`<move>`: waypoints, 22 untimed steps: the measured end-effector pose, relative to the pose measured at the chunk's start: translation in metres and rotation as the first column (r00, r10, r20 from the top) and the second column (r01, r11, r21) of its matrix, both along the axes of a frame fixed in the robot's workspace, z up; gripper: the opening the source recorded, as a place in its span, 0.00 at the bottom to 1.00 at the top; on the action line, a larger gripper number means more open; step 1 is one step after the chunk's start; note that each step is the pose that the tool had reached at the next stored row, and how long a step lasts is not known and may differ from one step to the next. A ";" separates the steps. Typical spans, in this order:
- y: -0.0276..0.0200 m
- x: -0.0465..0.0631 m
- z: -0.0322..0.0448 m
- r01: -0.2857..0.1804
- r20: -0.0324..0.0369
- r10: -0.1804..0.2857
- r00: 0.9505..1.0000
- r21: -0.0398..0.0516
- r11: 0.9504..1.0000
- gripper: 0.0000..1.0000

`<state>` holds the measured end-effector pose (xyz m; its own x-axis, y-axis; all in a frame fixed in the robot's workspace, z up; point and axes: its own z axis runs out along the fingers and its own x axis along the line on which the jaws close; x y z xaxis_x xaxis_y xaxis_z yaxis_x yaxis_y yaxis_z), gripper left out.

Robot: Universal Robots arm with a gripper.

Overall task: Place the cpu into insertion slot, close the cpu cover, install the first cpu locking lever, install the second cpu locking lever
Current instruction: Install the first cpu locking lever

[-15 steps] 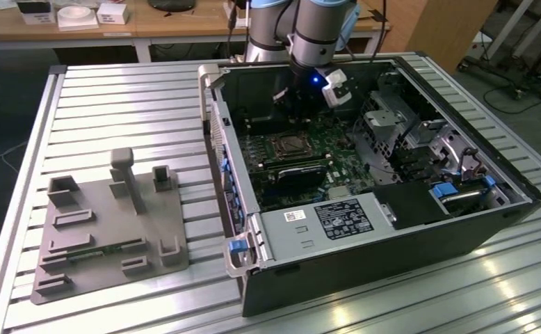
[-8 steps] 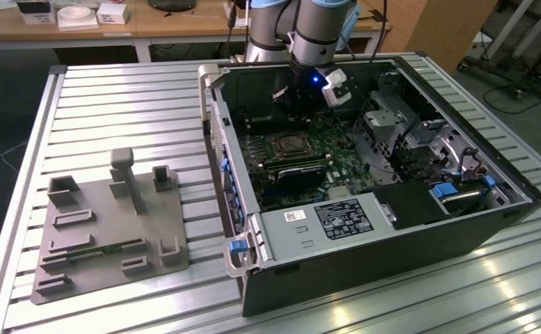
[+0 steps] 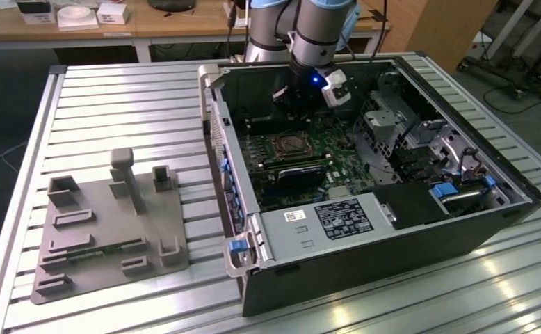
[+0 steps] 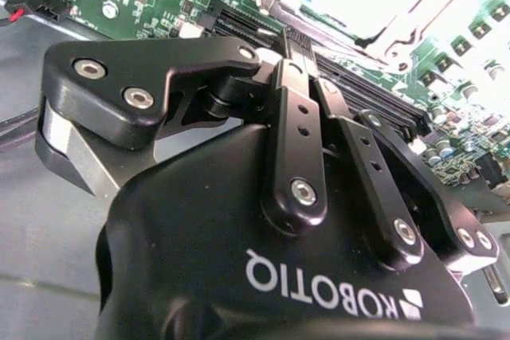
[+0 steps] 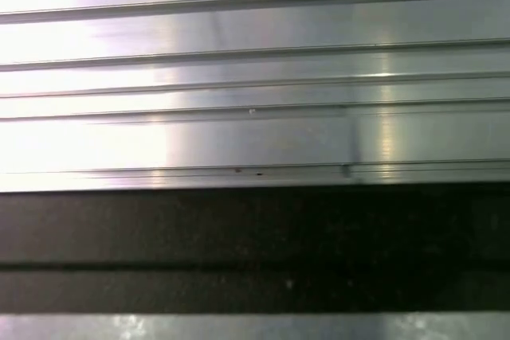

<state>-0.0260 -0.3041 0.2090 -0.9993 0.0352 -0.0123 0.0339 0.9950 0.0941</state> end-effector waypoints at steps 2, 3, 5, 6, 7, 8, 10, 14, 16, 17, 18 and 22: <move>0.0000 0.001 -0.0007 0.000 0.000 0.000 1.000 0.000 1.000 0.10; 0.0000 0.001 -0.0013 0.000 0.000 0.000 1.000 0.001 1.000 0.10; 0.0000 0.002 -0.0026 0.000 0.000 0.000 1.000 0.001 1.000 0.10; 0.0000 0.002 -0.0034 0.000 0.000 0.000 1.000 0.001 1.000 0.10; 0.0000 0.002 -0.0041 0.000 0.000 0.000 1.000 0.001 1.000 0.10; 0.0000 0.003 -0.0051 0.000 0.000 0.000 1.000 0.001 1.000 0.10; 0.0000 0.003 -0.0067 0.000 0.000 0.000 1.000 0.001 1.000 0.10; 0.0000 0.004 -0.0071 0.000 0.000 0.000 1.000 0.000 1.000 0.10; -0.0001 0.004 -0.0071 0.000 0.000 0.000 1.000 0.000 1.000 0.10; -0.0003 0.004 -0.0071 0.000 0.000 0.000 1.000 0.000 1.000 0.10; -0.0006 0.004 -0.0071 0.000 0.000 0.000 1.000 -0.001 1.000 0.10; -0.0014 0.004 -0.0071 0.000 0.000 0.000 1.000 -0.002 1.000 0.10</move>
<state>-0.0220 -0.3055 0.2018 -0.9993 0.0353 -0.0124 0.0340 0.9951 0.0926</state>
